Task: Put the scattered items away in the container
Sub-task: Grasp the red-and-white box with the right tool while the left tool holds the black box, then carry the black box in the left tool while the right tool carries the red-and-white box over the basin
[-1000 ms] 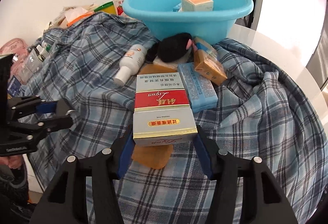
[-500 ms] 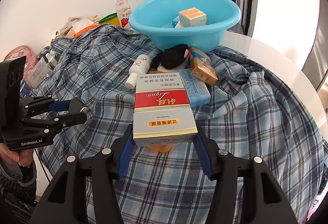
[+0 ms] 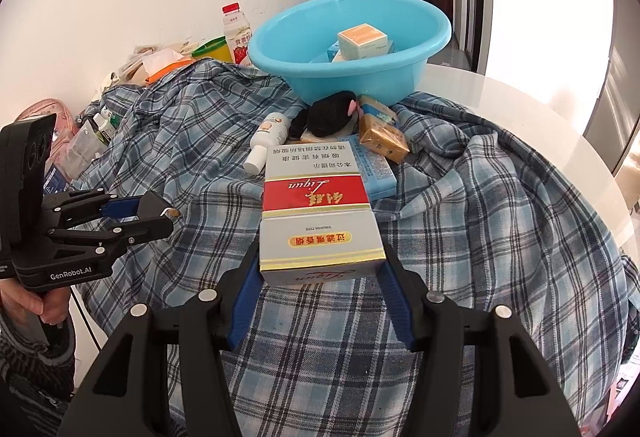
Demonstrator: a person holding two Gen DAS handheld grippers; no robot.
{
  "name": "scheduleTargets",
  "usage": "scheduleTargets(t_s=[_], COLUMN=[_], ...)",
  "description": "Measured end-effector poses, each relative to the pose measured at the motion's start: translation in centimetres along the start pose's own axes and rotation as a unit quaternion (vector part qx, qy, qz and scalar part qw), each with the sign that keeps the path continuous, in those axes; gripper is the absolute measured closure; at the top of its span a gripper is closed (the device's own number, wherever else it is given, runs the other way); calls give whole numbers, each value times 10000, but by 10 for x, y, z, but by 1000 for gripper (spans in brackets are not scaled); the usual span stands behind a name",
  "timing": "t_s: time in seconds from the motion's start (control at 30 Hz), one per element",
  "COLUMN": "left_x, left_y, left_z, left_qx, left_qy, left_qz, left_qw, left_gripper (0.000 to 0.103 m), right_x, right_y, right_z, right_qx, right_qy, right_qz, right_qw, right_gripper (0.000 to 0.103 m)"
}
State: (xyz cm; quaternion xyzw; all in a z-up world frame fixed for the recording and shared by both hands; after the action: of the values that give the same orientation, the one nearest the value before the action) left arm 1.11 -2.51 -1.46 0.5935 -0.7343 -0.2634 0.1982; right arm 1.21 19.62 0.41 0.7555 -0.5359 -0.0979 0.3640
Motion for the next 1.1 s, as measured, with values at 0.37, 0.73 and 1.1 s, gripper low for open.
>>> scheduleTargets(t_s=[0.37,0.73,1.1], left_x=[-7,-7,4], left_y=[2,38,112], left_z=[-1,-9,-7], left_qx=[-17,-255,-587], left_qy=[8,159,157], left_qz=[53,132,121], left_qw=[10000,9995,9981], left_gripper=[61,61,61], right_x=[-6,-6,-10], right_y=[-5,16,93], right_z=[-3,-12,-30], right_qx=[0,-204,-632], right_qy=[-9,-26,-169], right_qz=[90,8,-482], right_qw=[10000,9998,9967], right_gripper=[48,48,48])
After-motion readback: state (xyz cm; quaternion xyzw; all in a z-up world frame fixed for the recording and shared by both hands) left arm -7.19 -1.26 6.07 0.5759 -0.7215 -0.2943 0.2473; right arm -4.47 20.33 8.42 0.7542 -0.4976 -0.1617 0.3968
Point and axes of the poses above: each gripper's, at about its wrist camera, not at the fingertips, and z roughly the way its jaws point, x to its left, y to its top, the point moved 1 cm from there along z, roughly the way its jaws point, and after that the axes turned 8 degrees about y, right-handed, at the moved point
